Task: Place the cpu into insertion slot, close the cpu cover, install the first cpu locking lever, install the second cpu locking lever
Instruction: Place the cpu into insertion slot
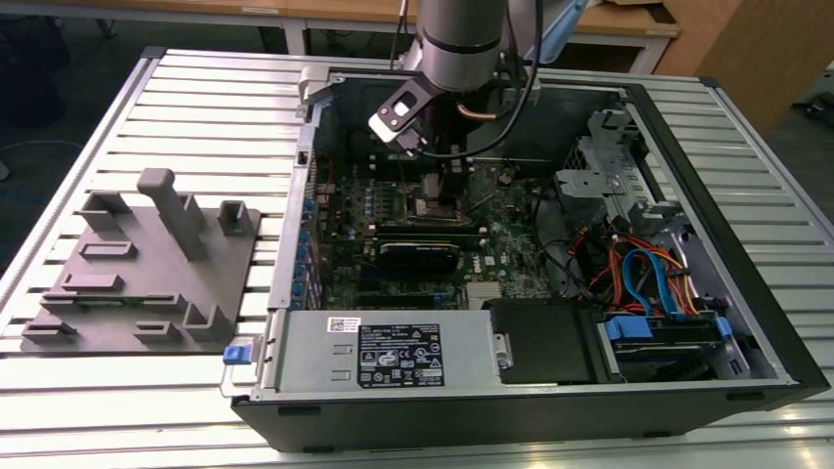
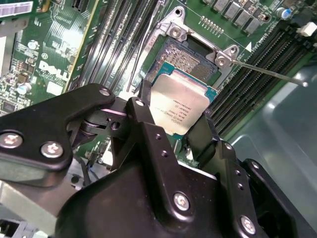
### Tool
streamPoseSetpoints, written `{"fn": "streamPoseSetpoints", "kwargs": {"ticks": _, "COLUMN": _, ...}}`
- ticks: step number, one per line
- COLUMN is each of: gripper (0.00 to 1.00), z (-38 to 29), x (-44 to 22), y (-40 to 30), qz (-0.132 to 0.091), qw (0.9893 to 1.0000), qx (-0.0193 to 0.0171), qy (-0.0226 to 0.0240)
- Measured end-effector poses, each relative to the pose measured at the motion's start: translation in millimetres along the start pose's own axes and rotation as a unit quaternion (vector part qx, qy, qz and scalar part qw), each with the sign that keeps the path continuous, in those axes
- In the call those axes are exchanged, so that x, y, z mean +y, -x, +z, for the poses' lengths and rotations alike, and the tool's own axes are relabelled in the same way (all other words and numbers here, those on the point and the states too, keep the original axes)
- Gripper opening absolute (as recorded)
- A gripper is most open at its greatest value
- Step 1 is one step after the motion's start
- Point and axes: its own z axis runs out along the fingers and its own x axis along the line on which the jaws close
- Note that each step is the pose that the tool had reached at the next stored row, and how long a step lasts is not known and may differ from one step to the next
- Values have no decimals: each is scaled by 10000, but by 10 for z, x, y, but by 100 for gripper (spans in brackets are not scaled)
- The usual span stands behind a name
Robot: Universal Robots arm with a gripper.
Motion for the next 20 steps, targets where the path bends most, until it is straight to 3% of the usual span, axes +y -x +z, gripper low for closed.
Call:
{"fn": "streamPoseSetpoints", "kwargs": {"ticks": 4, "gripper": 54, "z": 59, "x": -9, "y": 1, "qz": 13, "qw": 10000, "qx": 0, "qy": 0}}
{"fn": "streamPoseSetpoints", "kwargs": {"ticks": 13, "gripper": 54, "z": 76, "x": -10, "y": 1, "qz": 12, "qw": 10000, "qx": -2, "qy": 1}}
{"fn": "streamPoseSetpoints", "kwargs": {"ticks": 20, "gripper": 54, "z": 128, "x": -13, "y": -2, "qz": 10, "qw": 10000, "qx": -51, "qy": 0}}
